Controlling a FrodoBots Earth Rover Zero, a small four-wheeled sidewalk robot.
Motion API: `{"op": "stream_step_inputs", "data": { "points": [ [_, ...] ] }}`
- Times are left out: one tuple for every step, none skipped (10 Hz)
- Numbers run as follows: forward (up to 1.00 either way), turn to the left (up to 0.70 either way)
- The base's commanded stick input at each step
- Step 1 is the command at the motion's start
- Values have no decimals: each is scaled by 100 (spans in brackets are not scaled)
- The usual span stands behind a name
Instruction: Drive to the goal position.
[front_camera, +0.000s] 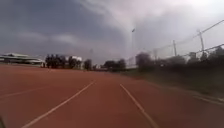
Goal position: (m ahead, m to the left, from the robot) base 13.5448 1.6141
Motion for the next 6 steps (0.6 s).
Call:
{"op": "stream_step_inputs", "data": {
  "points": [
    [70,0],
    [70,0],
    [70,0],
    [70,0],
    [70,0],
    [70,0]
  ]
}}
